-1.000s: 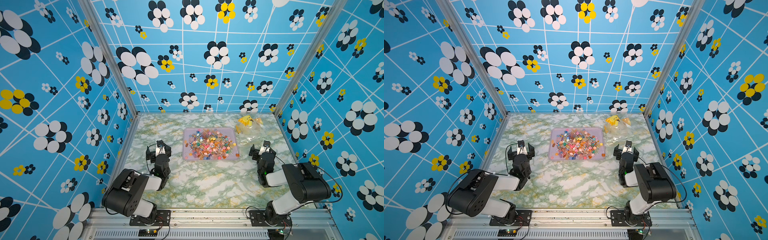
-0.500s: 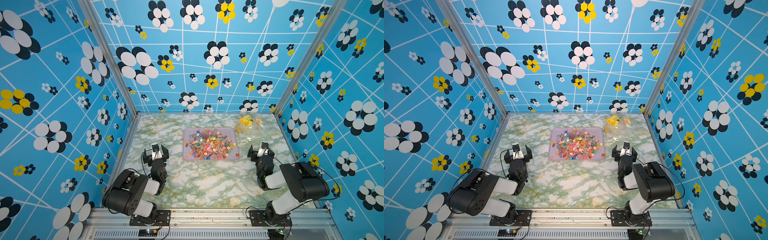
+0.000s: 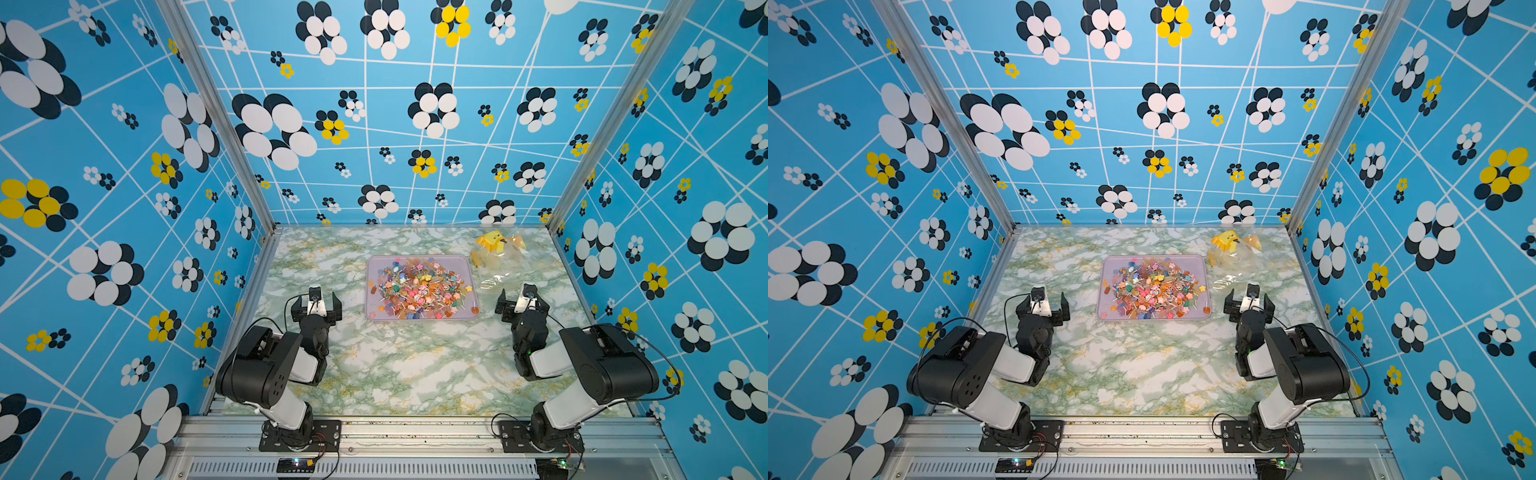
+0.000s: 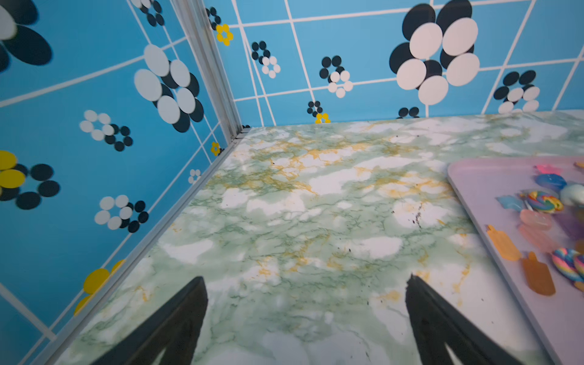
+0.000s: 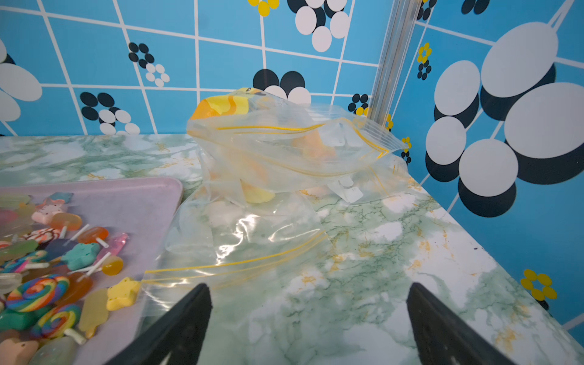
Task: Pour candies out of the ziploc bag
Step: Reset both arms
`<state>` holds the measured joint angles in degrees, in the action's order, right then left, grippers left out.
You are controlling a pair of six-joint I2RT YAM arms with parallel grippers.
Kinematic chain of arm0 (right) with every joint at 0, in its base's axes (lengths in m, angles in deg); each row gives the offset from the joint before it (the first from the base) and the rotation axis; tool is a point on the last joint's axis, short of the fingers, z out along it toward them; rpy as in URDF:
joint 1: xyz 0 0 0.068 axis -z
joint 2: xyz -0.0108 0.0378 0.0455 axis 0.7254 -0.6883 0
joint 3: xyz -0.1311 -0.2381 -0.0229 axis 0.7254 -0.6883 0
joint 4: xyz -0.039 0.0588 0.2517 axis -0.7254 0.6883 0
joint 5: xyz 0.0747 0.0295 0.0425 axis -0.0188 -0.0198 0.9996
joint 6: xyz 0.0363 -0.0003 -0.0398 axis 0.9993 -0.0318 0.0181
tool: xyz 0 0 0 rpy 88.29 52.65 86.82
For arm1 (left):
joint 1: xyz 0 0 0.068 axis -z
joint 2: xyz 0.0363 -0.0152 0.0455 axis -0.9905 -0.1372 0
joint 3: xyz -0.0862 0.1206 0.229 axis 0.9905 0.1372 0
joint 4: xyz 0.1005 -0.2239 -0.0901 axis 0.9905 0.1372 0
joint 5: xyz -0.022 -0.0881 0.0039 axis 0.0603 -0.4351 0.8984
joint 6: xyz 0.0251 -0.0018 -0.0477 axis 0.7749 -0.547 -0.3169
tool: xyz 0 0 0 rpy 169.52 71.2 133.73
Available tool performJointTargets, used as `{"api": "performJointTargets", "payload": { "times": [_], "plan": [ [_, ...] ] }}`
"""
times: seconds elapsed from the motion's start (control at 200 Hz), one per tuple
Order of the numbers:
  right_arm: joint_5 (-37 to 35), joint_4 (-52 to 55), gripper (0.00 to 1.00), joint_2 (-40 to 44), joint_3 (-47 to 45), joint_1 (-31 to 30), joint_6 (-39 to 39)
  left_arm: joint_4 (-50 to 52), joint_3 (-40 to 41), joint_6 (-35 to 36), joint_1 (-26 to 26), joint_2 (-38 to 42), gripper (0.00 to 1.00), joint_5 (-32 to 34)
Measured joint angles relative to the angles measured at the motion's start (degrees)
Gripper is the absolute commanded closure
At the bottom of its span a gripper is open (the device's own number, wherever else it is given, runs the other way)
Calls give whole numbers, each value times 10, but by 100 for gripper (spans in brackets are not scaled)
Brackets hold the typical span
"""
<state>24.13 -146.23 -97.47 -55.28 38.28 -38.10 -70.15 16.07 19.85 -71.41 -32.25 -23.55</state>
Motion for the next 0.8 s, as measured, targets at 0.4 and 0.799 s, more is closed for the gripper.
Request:
{"api": "performJointTargets", "payload": {
  "times": [0.4,0.799],
  "plan": [
    [13,163,1,22,78,48,41,164,-112,-40,-94,24,0,-103],
    [23,176,1,22,78,48,41,224,-113,-40,-83,28,1,-174]
  ]
}}
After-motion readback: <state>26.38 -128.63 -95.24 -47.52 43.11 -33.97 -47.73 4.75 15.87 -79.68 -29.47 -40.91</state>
